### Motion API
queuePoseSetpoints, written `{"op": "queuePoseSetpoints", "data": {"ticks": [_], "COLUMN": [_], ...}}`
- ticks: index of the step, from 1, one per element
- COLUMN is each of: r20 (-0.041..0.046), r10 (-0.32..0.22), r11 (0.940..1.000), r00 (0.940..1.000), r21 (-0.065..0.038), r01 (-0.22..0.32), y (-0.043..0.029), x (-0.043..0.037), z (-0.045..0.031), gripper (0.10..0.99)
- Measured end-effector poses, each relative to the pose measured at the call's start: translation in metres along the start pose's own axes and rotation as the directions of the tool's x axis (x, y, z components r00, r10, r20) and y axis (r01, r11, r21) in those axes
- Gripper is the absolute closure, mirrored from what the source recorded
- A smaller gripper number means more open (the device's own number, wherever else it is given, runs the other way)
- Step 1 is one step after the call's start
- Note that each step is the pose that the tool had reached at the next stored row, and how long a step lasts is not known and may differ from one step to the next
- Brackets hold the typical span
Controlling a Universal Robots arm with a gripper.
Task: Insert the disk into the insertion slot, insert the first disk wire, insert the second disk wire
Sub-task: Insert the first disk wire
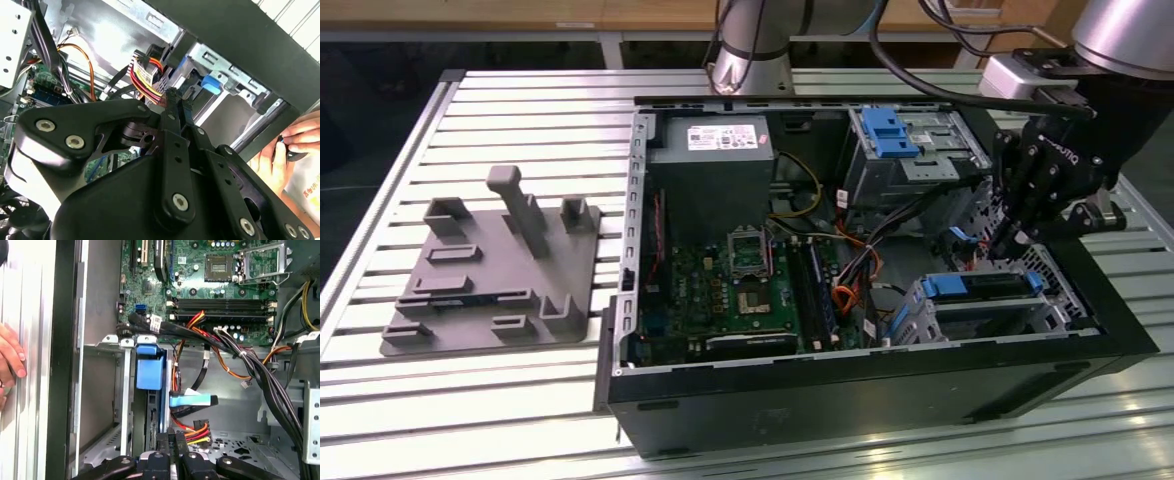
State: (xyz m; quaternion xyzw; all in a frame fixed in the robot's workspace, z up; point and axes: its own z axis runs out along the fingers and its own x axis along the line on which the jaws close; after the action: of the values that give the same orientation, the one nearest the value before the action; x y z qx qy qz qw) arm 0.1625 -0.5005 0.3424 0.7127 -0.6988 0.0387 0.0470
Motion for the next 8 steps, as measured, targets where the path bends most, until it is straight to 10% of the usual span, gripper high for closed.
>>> {"op": "queuePoseSetpoints", "data": {"ticks": [8], "r20": [-0.0002], "r10": [-0.012], "r11": [0.9999], "r00": [0.9999], "r21": [0.002], "r01": [0.012], "y": [-0.0002], "x": [0.0055], "z": [-0.0027], "gripper": [0.922]}}
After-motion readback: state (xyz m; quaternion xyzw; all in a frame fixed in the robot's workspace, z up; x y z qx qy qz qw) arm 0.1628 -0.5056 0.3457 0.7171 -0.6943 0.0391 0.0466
